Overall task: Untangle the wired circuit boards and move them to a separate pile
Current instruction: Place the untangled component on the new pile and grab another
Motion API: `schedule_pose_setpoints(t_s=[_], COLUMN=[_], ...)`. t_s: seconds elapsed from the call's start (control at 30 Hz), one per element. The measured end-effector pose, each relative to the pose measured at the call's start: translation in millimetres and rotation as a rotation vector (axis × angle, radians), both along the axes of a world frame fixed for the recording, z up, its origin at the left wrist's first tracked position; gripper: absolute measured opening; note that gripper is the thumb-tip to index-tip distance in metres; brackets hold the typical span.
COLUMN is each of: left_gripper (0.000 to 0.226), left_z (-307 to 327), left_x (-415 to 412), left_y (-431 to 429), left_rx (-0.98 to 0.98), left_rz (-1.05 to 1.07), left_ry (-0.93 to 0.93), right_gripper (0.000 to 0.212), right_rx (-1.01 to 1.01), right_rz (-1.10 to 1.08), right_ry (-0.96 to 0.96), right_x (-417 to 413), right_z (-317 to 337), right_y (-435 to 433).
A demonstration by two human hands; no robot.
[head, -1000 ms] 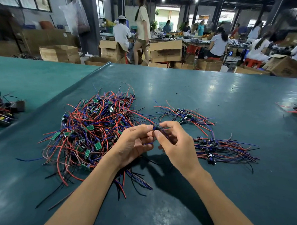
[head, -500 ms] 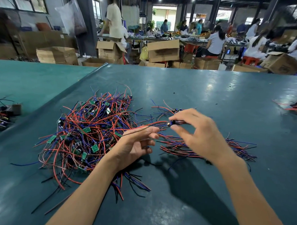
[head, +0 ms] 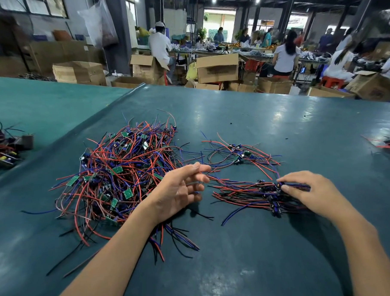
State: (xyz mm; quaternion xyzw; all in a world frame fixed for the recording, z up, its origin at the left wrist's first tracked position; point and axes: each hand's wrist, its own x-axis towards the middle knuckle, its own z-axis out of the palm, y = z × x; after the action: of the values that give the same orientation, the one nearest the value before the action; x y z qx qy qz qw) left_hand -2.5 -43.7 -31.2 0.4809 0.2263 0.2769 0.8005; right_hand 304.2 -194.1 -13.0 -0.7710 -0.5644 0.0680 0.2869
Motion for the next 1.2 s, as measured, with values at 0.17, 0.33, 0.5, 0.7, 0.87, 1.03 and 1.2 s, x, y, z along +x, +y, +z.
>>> schedule_pose_setpoints(t_s=[0.17,0.33,0.5,0.7,0.87,1.03,1.2], left_gripper=[0.028,0.033,0.037,0.040,0.037,0.037,0.038], left_z=[-0.2,2.3,7.3,-1.7,0.7,-1.7,-0.7], left_x=[1.1,-0.7,-7.6,-20.6,-26.6,-24.9,-24.8], left_y=[-0.8,-0.8,6.0,9.8,26.0,27.1,25.8], left_rx=[-0.024,-0.053,0.085,0.584,0.158,0.143,0.184], left_rz=[0.014,0.030,0.437,0.967,0.984,0.967,0.973], left_ry=[0.006,-0.022,-0.313,-0.032,-0.157,-0.191,-0.176], right_gripper=[0.030,0.039,0.025,0.053,0.041,0.022,0.008], right_rx=[-0.055,0.276,0.272,-0.040,0.115,0.321,0.596], right_rz=[-0.045,-0.053,0.290,0.389,0.406,0.367,0.296], right_ry=[0.003,-0.075,0.001,-0.373,-0.323,-0.291,0.046], right_x=[-4.6,-46.4,-130.3,-203.1,-189.8,-181.5,-178.8], right_z=[6.2,30.2,34.2,-35.2,-38.8,-34.2,-16.9], right_y=[1.8,21.7,66.2,98.8,97.4,86.8,77.9])
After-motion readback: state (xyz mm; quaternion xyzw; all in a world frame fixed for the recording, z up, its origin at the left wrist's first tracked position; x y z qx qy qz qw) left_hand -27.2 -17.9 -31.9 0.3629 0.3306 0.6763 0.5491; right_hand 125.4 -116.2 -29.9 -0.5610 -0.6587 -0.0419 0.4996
